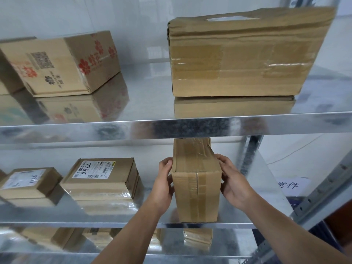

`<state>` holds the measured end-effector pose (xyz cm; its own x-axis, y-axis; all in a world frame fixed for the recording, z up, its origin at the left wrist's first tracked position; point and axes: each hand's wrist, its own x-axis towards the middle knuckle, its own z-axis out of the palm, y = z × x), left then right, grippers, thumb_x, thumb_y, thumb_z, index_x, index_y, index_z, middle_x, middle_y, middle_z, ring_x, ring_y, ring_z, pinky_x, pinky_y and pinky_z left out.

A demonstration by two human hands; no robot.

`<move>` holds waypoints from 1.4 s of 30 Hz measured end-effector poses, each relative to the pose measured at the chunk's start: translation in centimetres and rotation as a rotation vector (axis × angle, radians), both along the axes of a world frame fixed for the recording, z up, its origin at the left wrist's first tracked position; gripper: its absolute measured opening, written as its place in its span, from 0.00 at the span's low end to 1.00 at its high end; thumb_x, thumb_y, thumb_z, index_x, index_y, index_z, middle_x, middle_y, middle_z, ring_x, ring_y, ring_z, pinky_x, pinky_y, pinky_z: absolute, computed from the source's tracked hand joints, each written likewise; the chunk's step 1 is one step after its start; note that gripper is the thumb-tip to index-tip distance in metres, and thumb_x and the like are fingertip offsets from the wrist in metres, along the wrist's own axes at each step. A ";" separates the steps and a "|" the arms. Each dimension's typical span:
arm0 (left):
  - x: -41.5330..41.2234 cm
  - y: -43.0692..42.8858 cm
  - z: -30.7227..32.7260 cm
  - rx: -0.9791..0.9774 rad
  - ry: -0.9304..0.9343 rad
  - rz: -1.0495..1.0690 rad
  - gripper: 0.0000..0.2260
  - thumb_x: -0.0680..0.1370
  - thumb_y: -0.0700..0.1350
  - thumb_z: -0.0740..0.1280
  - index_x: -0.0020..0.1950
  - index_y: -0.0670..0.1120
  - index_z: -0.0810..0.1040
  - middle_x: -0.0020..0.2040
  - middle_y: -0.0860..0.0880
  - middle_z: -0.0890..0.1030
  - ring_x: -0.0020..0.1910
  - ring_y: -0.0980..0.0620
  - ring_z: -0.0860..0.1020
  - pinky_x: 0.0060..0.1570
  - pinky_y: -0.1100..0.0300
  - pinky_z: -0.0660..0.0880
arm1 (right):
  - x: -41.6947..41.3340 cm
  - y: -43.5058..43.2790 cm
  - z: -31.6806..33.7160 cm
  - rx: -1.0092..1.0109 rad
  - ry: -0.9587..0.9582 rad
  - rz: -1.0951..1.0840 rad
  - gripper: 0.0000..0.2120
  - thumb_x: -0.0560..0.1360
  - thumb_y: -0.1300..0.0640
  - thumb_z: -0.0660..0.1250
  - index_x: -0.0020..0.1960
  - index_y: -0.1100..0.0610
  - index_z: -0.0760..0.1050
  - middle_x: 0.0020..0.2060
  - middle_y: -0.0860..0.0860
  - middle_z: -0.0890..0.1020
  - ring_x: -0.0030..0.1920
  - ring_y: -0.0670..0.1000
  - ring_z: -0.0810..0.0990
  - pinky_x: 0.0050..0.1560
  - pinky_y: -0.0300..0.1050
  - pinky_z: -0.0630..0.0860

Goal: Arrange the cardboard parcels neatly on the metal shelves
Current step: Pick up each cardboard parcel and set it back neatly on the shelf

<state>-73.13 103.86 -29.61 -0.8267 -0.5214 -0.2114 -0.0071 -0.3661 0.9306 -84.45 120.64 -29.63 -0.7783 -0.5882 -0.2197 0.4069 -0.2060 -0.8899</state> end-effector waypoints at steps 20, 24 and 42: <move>0.5 0.2 0.8 -0.229 -0.024 -0.085 0.11 0.85 0.52 0.58 0.66 0.56 0.73 0.64 0.54 0.79 0.65 0.56 0.76 0.65 0.51 0.74 | 0.2 0.3 0.7 0.065 -0.059 0.089 0.21 0.77 0.40 0.65 0.66 0.49 0.73 0.61 0.53 0.82 0.61 0.55 0.80 0.54 0.55 0.77; 0.5 -0.1 0.5 -0.366 -0.089 -0.001 0.11 0.86 0.44 0.59 0.64 0.56 0.76 0.62 0.55 0.80 0.61 0.56 0.79 0.64 0.53 0.76 | -0.1 0.3 1.2 0.006 -0.092 0.042 0.10 0.80 0.51 0.66 0.61 0.50 0.74 0.56 0.53 0.82 0.54 0.54 0.80 0.51 0.55 0.75; -0.3 -2.0 0.2 -0.058 -0.463 -0.025 0.20 0.76 0.56 0.75 0.63 0.48 0.77 0.55 0.47 0.85 0.54 0.45 0.83 0.57 0.48 0.80 | -2.3 3.0 -1.1 -0.206 -0.296 -0.103 0.15 0.83 0.61 0.57 0.61 0.48 0.78 0.47 0.53 0.86 0.42 0.54 0.83 0.41 0.50 0.80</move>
